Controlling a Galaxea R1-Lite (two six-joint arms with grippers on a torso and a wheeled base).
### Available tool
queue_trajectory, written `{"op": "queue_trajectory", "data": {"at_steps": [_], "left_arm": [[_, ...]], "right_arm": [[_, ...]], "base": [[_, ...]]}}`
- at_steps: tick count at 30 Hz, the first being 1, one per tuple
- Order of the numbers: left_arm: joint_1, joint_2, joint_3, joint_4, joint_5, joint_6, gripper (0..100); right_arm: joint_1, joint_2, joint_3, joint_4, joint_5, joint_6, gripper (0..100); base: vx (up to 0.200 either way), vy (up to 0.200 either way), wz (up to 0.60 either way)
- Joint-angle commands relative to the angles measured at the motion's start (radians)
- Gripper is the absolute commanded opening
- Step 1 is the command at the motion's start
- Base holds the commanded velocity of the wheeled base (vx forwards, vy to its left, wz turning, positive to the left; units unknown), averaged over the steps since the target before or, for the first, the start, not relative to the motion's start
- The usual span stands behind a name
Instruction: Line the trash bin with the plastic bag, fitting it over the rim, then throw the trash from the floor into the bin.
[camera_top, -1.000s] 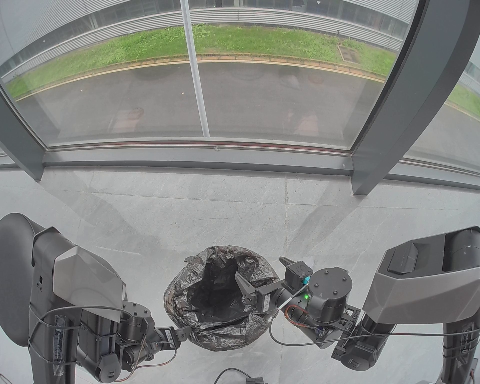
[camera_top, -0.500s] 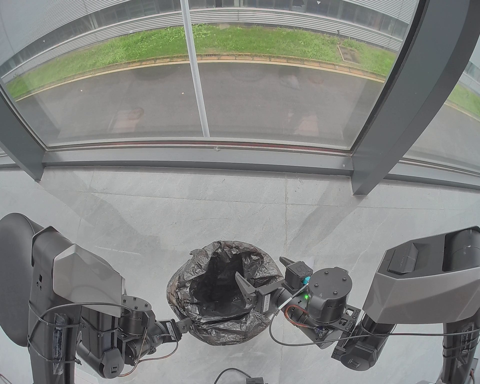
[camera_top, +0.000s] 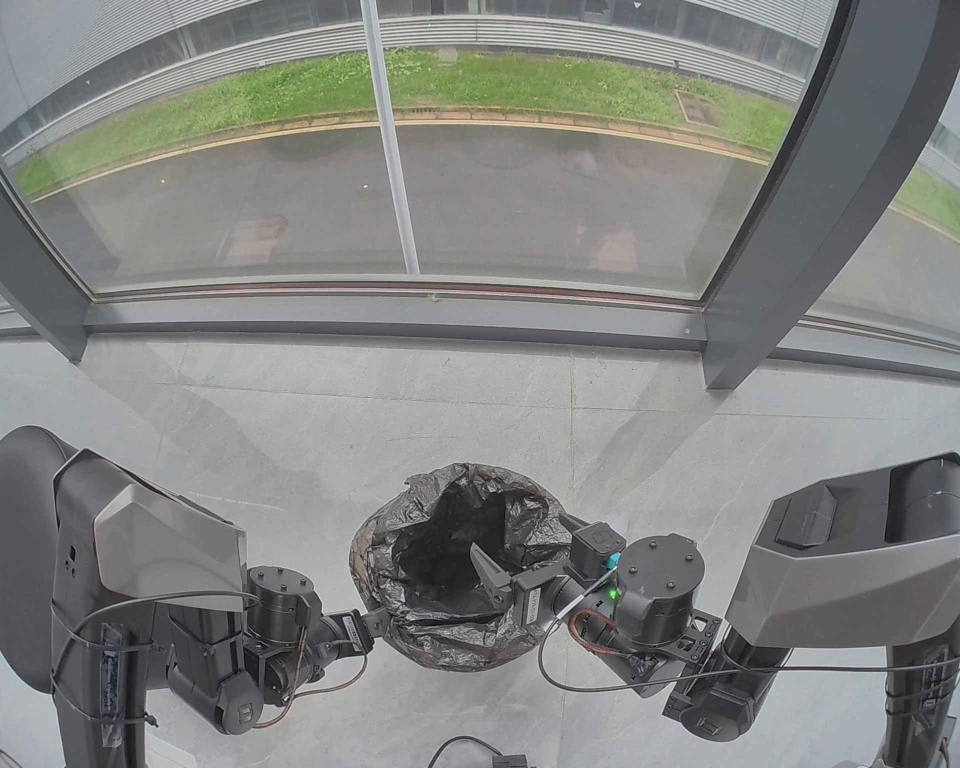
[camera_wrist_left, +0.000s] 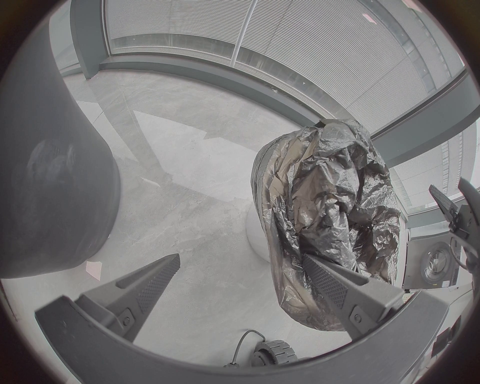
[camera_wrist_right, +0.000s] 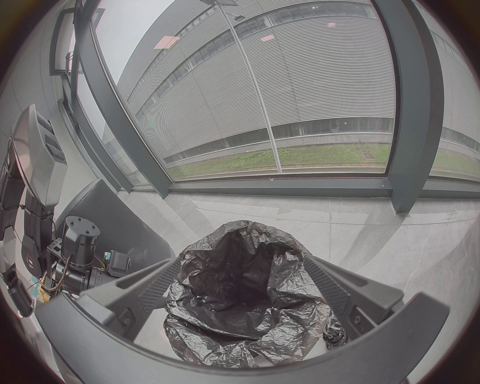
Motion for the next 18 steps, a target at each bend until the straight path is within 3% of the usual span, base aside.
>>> {"op": "queue_trajectory", "data": {"at_steps": [1, 7, 11, 18], "left_arm": [[-0.002, -0.024, -0.009, 0.001, 0.0, 0.0, 100], [-0.007, -0.064, 0.054, 0.004, 0.0, -0.016, 100], [-0.034, -0.12, 0.166, -0.004, 0.0, -0.056, 100], [-0.056, -0.139, 0.286, -0.121, 0.005, -0.125, 100]], "right_arm": [[0.0, 0.0, 0.0, -0.009, 0.0, 0.0, 100], [0.0, 0.002, 0.0, -0.009, 0.0, 0.0, 100], [0.002, 0.0, 0.002, -0.009, 0.0, 0.0, 100], [0.002, 0.015, 0.0, -0.009, 0.0, -0.002, 100]], "base": [[0.0, 0.0, 0.0], [0.0, 0.0, 0.0], [0.0, 0.0, 0.0], [0.0, 0.0, 0.0]]}}
